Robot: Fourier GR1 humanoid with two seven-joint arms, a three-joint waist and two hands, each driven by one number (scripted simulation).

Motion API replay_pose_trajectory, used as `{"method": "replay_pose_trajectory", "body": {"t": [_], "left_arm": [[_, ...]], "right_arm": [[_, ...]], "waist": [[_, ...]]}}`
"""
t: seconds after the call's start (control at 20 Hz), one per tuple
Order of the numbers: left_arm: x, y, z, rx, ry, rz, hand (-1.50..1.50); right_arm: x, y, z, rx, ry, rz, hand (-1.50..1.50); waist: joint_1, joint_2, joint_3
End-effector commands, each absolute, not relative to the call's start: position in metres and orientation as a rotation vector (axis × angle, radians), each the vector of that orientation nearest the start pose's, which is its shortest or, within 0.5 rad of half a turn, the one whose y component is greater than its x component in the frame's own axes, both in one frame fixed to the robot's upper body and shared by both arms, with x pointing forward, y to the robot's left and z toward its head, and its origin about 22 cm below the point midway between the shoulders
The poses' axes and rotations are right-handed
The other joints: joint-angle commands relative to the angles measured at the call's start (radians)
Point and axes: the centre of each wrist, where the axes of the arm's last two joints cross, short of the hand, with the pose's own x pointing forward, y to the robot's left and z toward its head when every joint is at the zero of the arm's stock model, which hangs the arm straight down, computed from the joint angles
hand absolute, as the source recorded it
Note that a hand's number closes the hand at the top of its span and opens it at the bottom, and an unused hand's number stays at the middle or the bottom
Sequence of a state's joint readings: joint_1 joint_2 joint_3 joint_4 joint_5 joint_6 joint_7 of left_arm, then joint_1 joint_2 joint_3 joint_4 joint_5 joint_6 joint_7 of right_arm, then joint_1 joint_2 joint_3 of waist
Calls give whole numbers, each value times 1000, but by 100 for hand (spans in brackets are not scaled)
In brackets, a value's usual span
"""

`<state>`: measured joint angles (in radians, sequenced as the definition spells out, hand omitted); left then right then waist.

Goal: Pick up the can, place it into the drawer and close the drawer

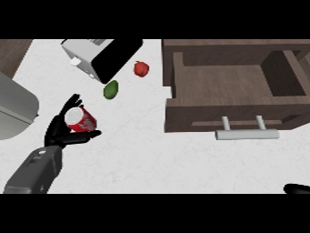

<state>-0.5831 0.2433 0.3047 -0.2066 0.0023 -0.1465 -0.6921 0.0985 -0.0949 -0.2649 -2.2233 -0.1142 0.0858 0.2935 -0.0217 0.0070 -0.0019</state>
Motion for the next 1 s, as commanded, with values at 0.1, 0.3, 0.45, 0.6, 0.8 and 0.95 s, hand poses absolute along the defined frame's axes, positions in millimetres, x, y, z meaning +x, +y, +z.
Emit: {"method": "replay_pose_trajectory", "body": {"t": [0.1, 0.3, 0.45, 0.6, 0.8, 0.95], "left_arm": [[313, 315, -107, -53, -1532, 12, 150], [324, 290, -106, -107, -1545, 44, 150], [327, 291, -103, -136, -1547, 10, 150], [337, 261, -100, -129, -1595, 22, 150], [339, 238, -103, -60, -1602, 107, 150], [344, 227, -98, -72, -1603, 134, 150]], "right_arm": [[164, -303, 127, -212, -1867, -63, -150], [167, -277, 155, -220, -1877, -61, -150], [157, -292, 149, -227, -1856, -58, -150], [165, -284, 136, -223, -1880, -49, -150], [183, -309, 135, -223, -1874, -51, -150], [173, -310, 131, -261, -1872, -53, -150]], "waist": [[-6, 2, 0], [-3, 2, -1], [1, -2, 1], [0, -1, 0], [-1, 2, 0], [9, -4, 1]]}}
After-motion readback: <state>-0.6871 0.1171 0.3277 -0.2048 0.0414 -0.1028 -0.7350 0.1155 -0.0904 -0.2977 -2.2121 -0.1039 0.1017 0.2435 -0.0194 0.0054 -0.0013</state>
